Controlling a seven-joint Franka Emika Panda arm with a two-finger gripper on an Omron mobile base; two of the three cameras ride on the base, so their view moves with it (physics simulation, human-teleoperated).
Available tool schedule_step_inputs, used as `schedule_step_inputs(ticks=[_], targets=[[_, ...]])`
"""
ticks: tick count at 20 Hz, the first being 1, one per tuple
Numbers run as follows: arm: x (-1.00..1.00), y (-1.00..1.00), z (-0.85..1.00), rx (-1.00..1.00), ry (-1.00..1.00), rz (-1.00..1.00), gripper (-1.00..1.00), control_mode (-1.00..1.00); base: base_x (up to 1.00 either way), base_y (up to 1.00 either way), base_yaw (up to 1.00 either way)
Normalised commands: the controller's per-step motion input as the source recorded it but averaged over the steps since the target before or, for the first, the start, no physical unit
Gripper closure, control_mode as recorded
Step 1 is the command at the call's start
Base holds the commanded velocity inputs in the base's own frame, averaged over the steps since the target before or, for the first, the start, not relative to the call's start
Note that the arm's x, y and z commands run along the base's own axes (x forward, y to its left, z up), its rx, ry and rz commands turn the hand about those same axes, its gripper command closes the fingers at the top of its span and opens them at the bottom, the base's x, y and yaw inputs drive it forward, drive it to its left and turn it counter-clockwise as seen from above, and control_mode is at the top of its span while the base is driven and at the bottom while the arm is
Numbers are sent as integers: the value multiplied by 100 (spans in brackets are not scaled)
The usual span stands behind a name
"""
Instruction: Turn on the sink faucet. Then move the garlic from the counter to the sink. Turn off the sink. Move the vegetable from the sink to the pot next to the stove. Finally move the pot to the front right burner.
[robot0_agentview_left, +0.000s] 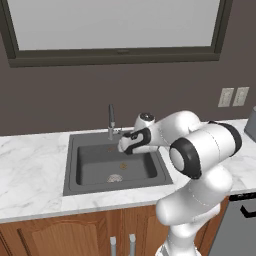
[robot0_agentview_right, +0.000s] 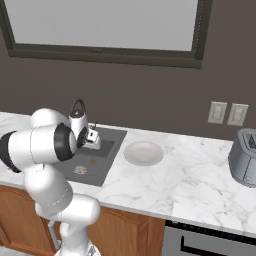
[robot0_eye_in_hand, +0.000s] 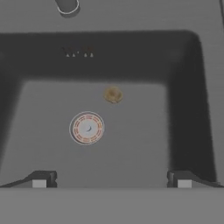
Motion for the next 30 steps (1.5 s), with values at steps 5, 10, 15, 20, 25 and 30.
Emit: schedule_step_inputs(ticks=[5, 10, 15, 20, 25, 30], targets=[[20, 14, -24, 0, 0, -7, -100, -100, 0, 0, 0], [24, 8, -29, 0, 0, -7, -100, -100, 0, 0, 0], [33, 2, -29, 0, 0, -3, -100, -100, 0, 0, 0], [32, 0, -30, 0, 0, -1, -100, -100, 0, 0, 0], [26, 0, -30, 0, 0, -1, -100, -100, 0, 0, 0], [22, 3, -28, 0, 0, 0, -100, -100, 0, 0, 0]])
